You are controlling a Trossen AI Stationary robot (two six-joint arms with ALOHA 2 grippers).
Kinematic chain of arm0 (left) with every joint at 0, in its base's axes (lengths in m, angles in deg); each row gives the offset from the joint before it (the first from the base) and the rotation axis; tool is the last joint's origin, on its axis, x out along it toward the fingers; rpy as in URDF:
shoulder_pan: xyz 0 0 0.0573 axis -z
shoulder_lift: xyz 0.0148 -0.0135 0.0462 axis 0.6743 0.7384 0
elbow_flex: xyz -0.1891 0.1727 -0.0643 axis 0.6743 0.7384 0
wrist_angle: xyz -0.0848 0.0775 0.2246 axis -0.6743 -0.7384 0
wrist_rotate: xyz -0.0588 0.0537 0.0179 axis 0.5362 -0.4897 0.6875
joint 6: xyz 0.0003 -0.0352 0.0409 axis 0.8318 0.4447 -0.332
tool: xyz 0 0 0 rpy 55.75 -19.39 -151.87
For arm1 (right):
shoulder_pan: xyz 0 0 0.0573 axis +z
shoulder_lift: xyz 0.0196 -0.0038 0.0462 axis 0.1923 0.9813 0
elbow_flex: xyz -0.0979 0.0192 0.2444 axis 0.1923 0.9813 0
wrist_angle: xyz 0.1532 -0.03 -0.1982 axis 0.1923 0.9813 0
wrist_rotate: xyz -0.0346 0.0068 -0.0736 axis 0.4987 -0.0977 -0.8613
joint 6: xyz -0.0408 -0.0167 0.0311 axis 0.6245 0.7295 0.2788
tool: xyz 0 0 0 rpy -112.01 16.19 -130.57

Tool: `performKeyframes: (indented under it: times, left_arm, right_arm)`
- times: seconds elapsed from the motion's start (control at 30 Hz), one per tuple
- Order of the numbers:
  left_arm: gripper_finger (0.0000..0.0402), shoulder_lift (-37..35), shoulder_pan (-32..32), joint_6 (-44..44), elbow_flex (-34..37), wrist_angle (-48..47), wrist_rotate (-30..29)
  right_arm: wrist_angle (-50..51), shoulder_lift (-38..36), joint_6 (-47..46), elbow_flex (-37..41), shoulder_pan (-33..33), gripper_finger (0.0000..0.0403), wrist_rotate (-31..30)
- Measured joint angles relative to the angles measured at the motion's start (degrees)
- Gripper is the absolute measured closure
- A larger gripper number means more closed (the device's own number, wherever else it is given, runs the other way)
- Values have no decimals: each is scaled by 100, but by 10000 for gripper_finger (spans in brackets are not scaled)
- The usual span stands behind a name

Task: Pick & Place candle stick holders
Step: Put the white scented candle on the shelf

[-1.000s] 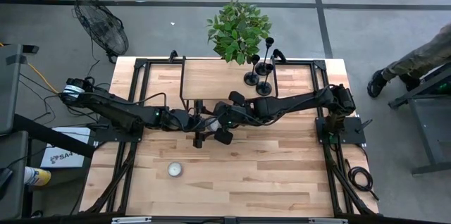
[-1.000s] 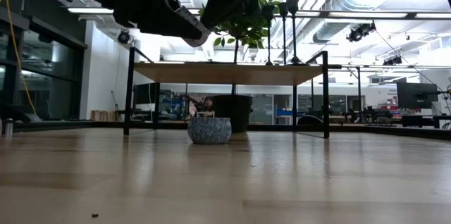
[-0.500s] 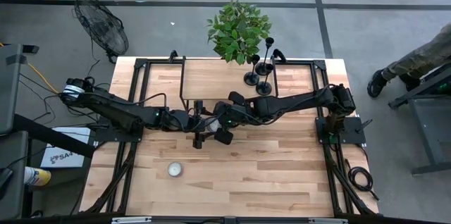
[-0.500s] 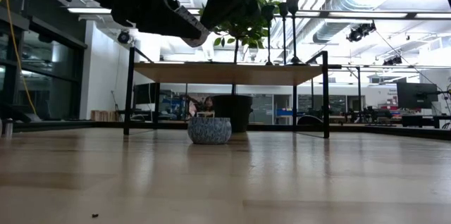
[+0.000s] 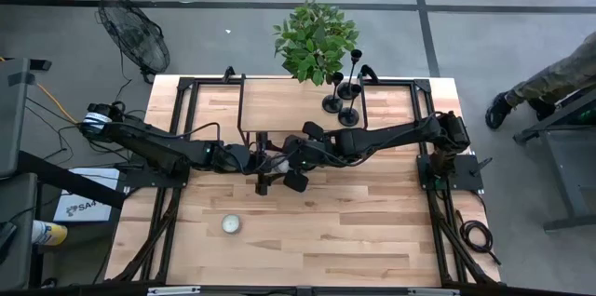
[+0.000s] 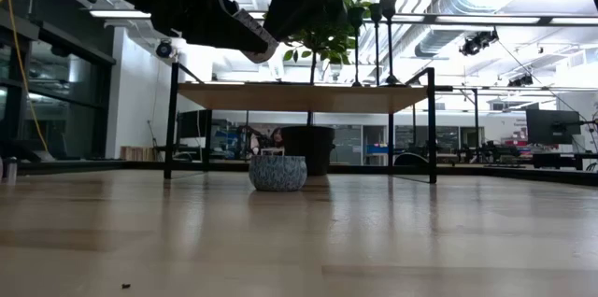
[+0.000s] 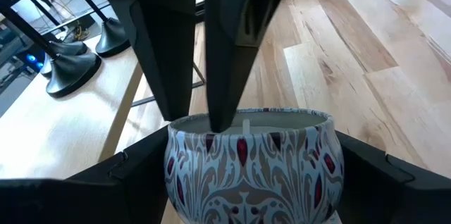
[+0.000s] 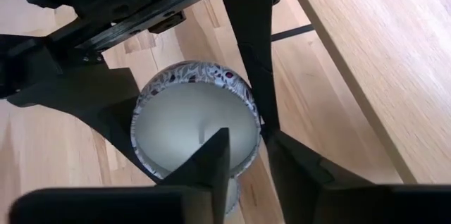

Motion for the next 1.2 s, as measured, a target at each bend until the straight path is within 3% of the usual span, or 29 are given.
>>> performKeyframes:
  times: [0.2,0.43,1.2]
  left_arm:
    - [100,-2,0,4,0,-4,-107]
    - [99,-7,0,193,2,43,-475]
    - [99,-22,-13,626,2,1387,-3072]
  right_arm:
    - [232,-93,-125,9,-4,271,-73]
    - [1015,-491,-637,7,37,261,-504]
    - [1766,-769,-1603,122,983,261,-2554]
